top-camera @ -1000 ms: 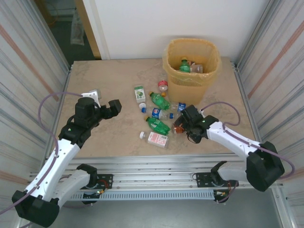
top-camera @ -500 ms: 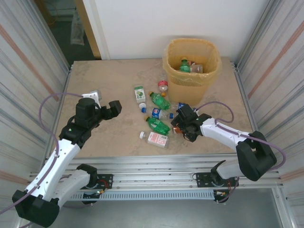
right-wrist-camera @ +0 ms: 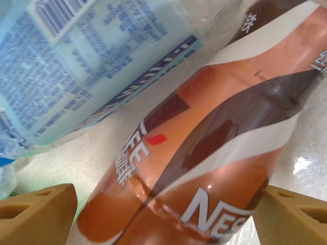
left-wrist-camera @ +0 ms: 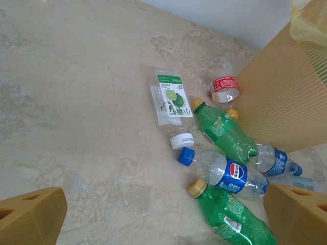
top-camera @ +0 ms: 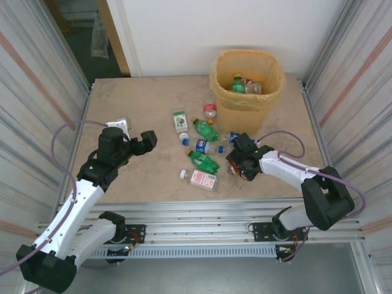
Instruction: Put the plastic bottles in the bin
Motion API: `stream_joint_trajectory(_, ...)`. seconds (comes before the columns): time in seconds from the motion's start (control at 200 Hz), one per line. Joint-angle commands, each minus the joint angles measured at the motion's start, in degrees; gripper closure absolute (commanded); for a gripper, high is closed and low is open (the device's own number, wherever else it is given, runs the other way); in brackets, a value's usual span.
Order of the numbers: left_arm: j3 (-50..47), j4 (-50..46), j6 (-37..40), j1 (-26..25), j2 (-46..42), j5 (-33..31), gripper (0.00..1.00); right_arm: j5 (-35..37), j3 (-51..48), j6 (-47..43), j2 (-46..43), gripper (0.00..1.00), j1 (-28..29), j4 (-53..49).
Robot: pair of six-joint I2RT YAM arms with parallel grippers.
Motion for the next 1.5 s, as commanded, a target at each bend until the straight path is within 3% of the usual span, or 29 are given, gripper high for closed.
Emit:
stream_joint_trajectory(0.0,-0.4,1.0,-0.6,0.2,-1.2,-0.7,0.01,1.9,-1.3,-1.3,1.1,0.15,-0.6,-1.6)
stream_joint_trajectory(0.296,-0.5,0.6,-0.6,0.3,-1.5,-1.0,0.01,1.1,-4.4,-1.4,2.1,0.24,-2.1,-0.2)
stream_joint_trajectory(0.526,-0.4,0.2,-0.6,0.4,-1.8,-1.1,0.01,1.3,-4.7,-3.2,1.1,0.39,-2.6,-1.1)
stream_joint_trajectory(0.892,-0.6,-0.1,-0.7,0.7,-2.4,-1.1,0.01,9.6,-1.5,-8.5,-11.6,0.48,-4.9,-14.3)
stream_joint_trajectory(1.057,-0.4,-0.1,-0.7,0.8,-2.4,-1.0,0.01,15.5,3.3,-13.6,-22.2,0.48,-8.6,-22.4)
stream_joint_trajectory(1.217,-0.2,0.5,-0.9,0.9,-1.7,-0.6,0.01,15.2,10.5,-23.4,-30.8,0.47,-14.1,-22.3)
stream_joint_trajectory(1.498,0.0,1.3,-1.7,1.1,-0.8,0.4,0.01,11.1,34.4,-41.5,-23.4,0.46,-17.7,-19.4)
